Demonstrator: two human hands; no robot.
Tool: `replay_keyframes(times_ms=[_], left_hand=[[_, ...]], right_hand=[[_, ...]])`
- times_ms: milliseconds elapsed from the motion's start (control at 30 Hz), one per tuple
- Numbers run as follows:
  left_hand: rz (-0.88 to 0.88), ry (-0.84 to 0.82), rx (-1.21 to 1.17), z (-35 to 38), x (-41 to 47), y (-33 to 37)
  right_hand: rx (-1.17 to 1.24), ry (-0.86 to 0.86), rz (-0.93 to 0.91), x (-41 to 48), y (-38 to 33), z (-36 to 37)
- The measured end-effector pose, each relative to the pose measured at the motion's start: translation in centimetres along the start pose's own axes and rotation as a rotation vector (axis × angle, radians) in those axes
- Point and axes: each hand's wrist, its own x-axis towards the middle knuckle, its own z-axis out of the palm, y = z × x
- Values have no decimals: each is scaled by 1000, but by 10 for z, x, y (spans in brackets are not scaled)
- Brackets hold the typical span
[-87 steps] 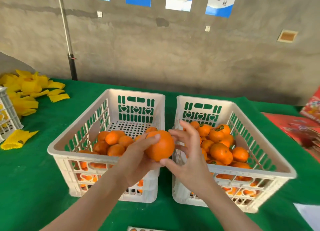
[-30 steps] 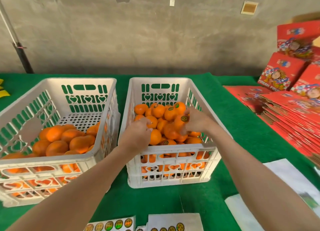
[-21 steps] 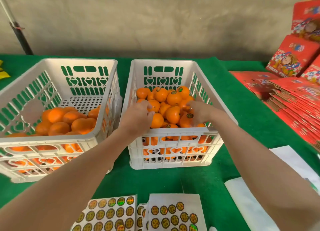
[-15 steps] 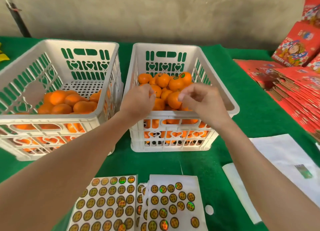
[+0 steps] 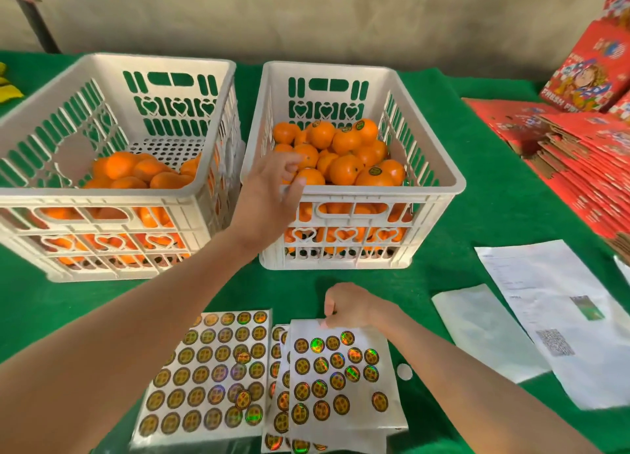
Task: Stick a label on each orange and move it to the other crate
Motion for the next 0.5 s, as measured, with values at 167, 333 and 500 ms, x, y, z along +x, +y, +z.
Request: replay_keyframes(times_ms=[167,333,500], left_hand=[[86,-90,77,5,-67,-7],[-169,-162,59,9,-82,-23],[-610,-424,-52,20,-85,-25]], right_hand=[[-26,35,-49,-1,0,6],[74,92,-13,-3,0,8],[292,248,-80,-10,10,-12]])
